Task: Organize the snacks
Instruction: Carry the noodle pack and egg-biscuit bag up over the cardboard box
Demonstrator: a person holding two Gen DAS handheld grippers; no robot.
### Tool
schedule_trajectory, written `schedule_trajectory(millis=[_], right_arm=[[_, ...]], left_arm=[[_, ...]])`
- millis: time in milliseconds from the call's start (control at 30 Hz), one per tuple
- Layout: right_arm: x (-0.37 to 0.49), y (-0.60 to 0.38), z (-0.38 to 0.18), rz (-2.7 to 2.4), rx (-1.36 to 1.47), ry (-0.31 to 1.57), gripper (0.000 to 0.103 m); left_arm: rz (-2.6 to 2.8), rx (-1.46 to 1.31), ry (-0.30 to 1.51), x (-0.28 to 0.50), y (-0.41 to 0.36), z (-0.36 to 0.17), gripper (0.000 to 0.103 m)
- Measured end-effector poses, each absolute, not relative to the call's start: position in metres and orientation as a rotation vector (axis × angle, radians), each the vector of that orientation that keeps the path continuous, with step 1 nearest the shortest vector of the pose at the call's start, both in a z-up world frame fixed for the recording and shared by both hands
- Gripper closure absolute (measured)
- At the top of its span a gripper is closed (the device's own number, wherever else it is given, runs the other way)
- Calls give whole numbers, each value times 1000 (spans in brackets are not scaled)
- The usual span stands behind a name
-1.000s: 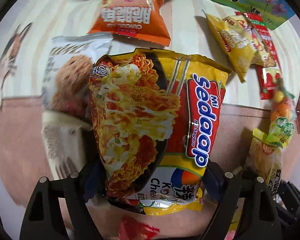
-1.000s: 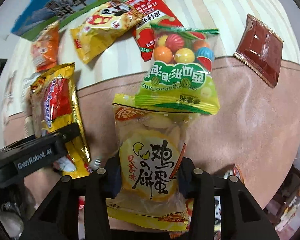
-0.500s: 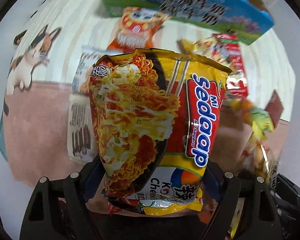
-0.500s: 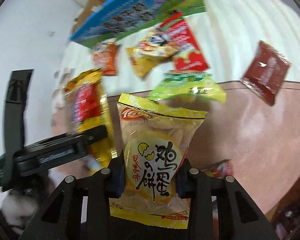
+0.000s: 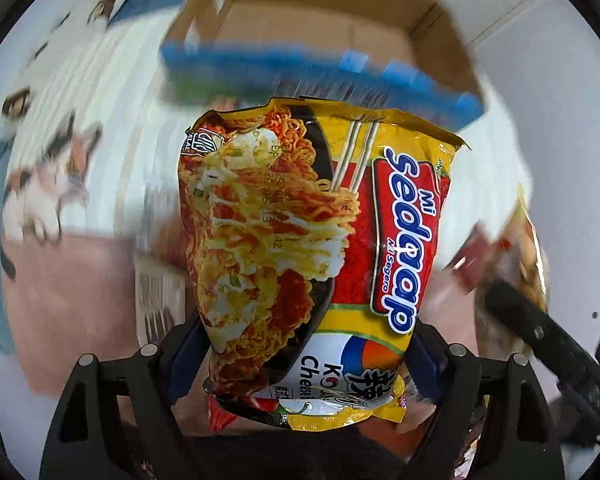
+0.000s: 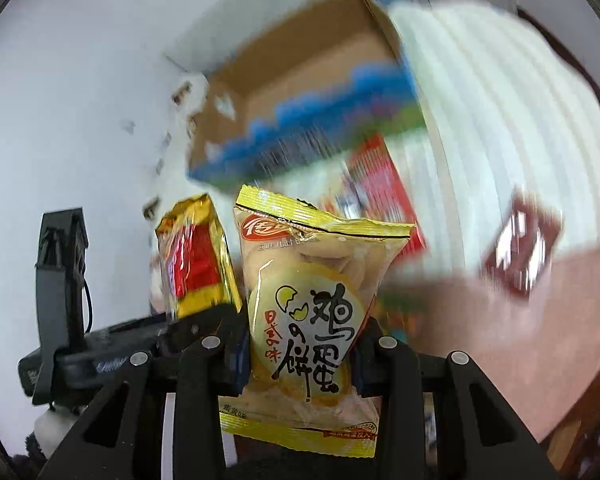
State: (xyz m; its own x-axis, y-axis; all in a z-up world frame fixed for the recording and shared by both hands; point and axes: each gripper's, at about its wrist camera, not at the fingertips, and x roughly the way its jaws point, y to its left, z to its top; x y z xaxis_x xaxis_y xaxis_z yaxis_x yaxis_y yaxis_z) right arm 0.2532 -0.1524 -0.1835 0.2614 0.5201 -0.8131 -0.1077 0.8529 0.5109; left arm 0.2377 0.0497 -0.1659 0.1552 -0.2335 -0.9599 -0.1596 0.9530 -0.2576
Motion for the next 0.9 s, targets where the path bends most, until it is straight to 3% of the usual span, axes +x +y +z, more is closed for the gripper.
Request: schedule_trajectory(millis=[200, 333, 600, 900], right_arm=[[332, -134, -131, 452, 311, 1109, 63], [400, -113, -129, 424, 231, 1097, 63], [514, -82, -178, 347, 116, 1193, 63], [564, -67, -237, 299, 8, 1297, 63]], left_arm=[[-87, -309, 1290, 330, 71, -104, 18], [-72, -295, 1287, 409, 82, -101, 18], [-61, -334, 1426, 523, 93, -166, 18], [-70, -329, 1546, 577, 74, -216, 18]])
